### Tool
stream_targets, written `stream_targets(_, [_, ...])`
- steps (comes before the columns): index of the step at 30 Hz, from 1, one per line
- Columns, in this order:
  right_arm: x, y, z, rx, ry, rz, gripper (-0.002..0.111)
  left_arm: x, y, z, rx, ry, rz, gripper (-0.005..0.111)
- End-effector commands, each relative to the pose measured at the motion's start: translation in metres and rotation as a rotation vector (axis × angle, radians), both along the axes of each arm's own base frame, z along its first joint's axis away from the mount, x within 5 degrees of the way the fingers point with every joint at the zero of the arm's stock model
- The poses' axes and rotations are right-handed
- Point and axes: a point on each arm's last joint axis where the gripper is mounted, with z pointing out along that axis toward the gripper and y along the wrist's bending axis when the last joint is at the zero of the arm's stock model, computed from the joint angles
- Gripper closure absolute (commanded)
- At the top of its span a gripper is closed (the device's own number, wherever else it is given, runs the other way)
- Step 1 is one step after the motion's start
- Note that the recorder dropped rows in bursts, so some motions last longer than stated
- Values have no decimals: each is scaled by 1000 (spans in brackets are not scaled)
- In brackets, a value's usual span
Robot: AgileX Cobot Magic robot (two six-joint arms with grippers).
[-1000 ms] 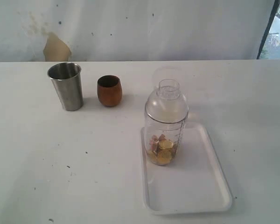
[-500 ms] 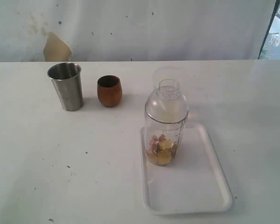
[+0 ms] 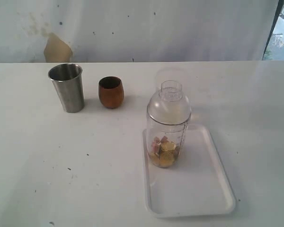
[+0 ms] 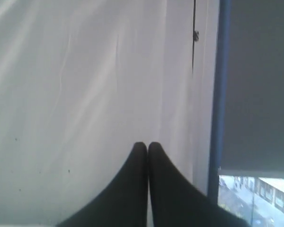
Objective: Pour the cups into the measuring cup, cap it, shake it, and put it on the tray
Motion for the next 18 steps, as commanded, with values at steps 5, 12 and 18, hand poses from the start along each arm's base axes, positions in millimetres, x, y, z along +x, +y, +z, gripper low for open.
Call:
stream_targets(5, [23, -4, -68, 8, 249, -86, 108, 0, 0, -1, -2, -9, -1, 107])
stream_targets(12, [28, -4, -109, 11, 476, -87, 108, 0, 0, -1, 0, -9, -1, 107])
stream_targets(18, [26, -4, -126, 7, 656, -91, 108, 0, 0, -1, 0, -9, -1, 107])
